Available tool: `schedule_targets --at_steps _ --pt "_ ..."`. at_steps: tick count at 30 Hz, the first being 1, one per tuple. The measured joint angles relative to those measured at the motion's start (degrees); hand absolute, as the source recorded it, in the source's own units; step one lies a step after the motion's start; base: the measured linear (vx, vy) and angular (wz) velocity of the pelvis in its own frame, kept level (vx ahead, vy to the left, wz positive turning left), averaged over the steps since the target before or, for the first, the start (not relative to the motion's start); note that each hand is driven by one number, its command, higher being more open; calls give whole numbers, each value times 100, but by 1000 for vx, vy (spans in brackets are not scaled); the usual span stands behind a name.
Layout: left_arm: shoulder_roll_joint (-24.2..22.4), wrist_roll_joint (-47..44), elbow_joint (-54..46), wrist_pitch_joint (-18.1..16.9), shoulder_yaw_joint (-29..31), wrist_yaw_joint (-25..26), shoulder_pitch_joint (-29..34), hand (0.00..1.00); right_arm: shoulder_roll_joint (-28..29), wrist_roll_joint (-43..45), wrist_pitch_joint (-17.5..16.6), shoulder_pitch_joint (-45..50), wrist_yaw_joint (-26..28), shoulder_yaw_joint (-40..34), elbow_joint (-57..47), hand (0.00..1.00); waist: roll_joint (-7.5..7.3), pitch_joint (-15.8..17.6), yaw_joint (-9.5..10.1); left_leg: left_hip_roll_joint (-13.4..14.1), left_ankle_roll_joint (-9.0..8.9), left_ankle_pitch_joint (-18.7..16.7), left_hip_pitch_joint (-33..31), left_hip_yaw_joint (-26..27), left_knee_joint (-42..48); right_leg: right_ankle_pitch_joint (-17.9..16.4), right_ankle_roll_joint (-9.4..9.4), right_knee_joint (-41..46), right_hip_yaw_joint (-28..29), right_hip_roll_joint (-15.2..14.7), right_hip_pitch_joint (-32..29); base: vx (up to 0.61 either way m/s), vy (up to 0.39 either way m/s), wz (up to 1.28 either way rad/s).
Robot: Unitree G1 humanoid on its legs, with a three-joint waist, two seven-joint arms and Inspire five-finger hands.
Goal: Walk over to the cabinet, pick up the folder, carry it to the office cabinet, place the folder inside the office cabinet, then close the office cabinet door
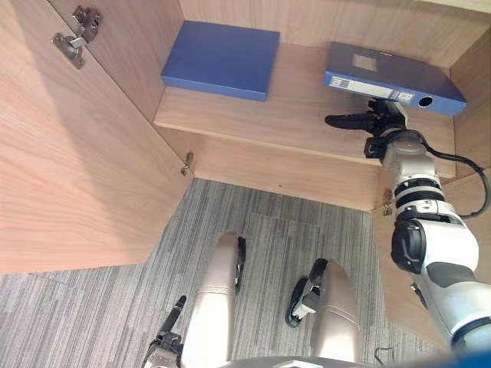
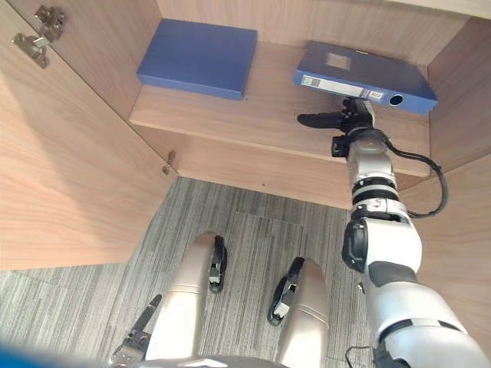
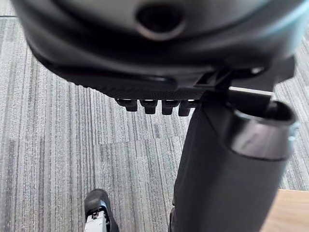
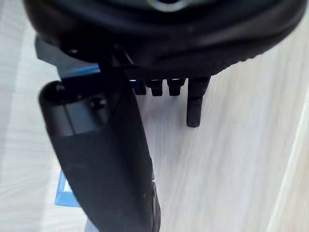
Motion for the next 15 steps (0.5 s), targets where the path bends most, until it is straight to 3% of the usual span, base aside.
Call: schedule_targets --at_steps 9,15 --pt "413 12 2 -96 -61 -294 -3 100 -563 62 -876 902 478 1434 -804 100 -3 50 -4 75 16 -50 17 107 55 6 13 60 130 62 -96 -1 -30 -6" --pt "527 133 3 -166 -348 -398 31 100 -810 126 -1080 1279 679 2460 -1361 100 -3 53 -9 133 56 -84 96 197 65 44 57 47 227 114 -89 -3 -18 -9"
